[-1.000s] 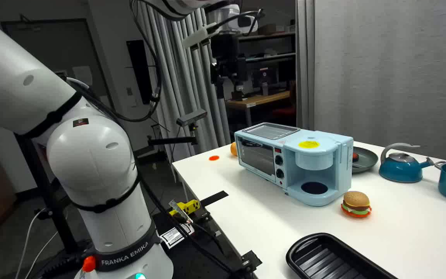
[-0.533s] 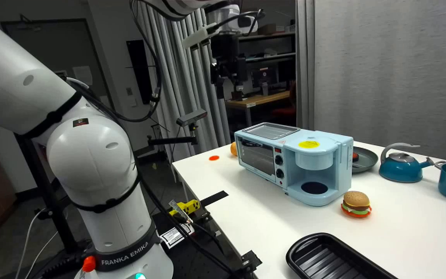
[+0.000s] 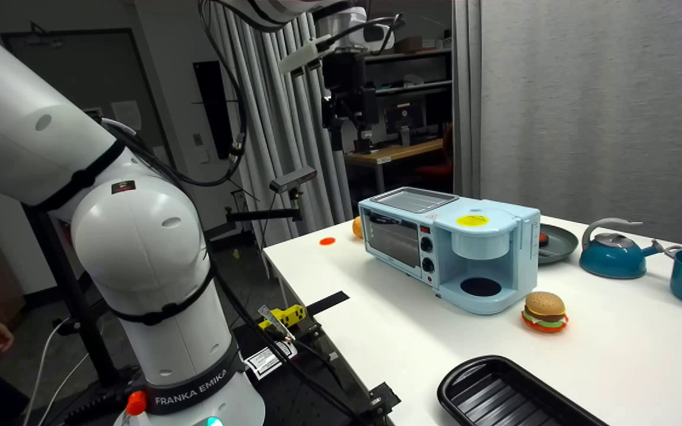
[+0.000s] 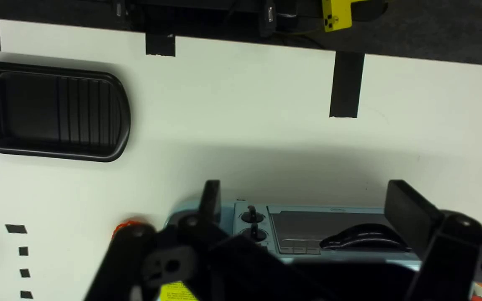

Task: Push the button to slide out the blue bowl

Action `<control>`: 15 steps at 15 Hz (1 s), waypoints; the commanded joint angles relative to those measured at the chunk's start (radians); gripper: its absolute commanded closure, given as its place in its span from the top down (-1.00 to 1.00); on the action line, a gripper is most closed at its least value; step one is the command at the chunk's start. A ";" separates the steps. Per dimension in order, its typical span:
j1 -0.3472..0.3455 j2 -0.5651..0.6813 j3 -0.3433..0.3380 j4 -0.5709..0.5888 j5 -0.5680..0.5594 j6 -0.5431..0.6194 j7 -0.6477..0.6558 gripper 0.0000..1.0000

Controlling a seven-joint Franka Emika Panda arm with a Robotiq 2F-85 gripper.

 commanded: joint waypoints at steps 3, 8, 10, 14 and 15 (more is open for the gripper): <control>0.003 0.001 -0.003 0.002 -0.002 -0.002 0.002 1.00; -0.006 0.044 -0.013 0.020 -0.013 0.023 -0.012 1.00; -0.007 0.077 -0.019 0.035 -0.013 0.036 -0.019 1.00; -0.007 0.171 -0.025 0.087 -0.018 0.094 -0.032 1.00; -0.008 0.199 -0.026 0.106 -0.023 0.107 -0.036 1.00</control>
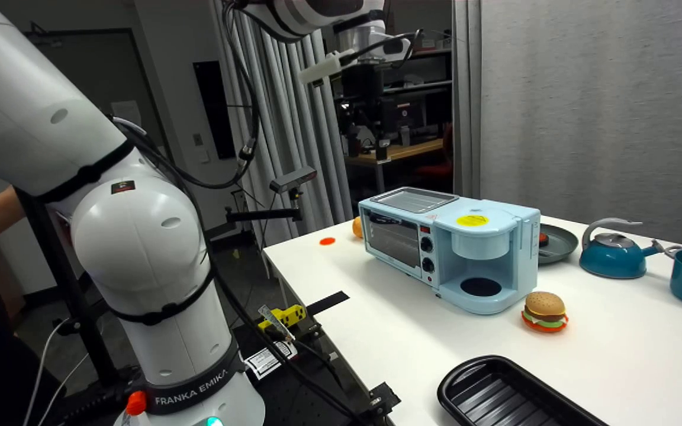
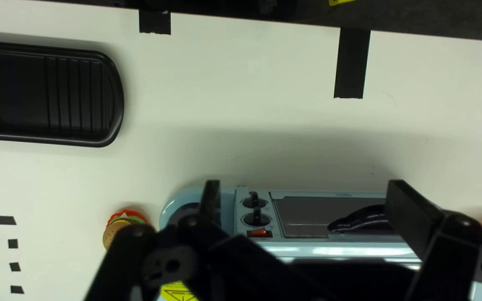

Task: Push the button to slide out the blue bowl

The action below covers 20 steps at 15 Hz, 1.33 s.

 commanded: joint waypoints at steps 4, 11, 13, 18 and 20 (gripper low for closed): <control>-0.007 0.200 -0.015 0.166 -0.031 0.040 -0.036 1.00; -0.021 0.372 -0.043 0.321 -0.071 0.046 -0.051 1.00; -0.025 0.410 -0.054 0.354 -0.073 0.053 -0.065 1.00; -0.037 0.485 -0.077 0.411 -0.065 0.084 -0.104 1.00; -0.042 0.510 -0.082 0.428 -0.062 0.093 -0.115 1.00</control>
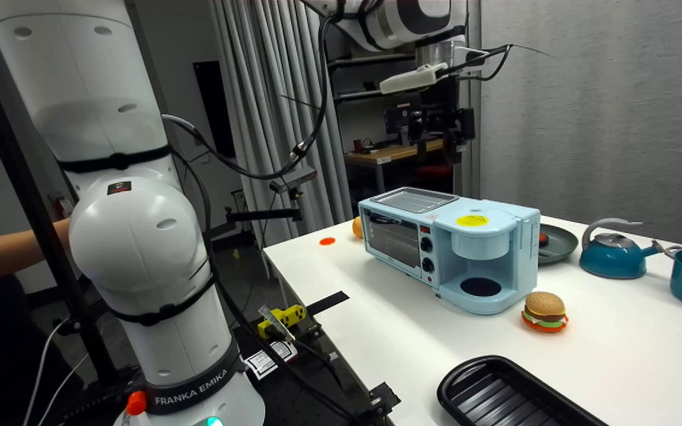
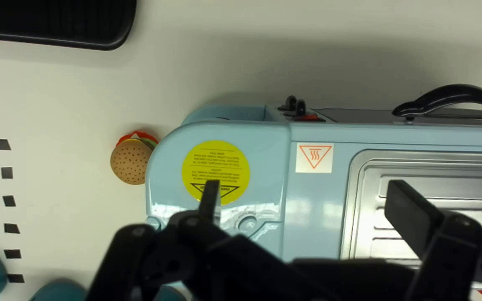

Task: Push the button to slide out the blue bowl

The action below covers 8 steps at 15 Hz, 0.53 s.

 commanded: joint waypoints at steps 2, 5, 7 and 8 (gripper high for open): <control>-0.013 0.070 -0.012 0.070 0.011 0.018 -0.046 1.00; -0.006 0.058 -0.008 0.047 0.000 0.015 -0.015 1.00; -0.006 0.072 -0.008 0.061 0.000 0.016 -0.015 1.00; -0.006 0.074 -0.008 0.064 0.000 0.016 -0.015 1.00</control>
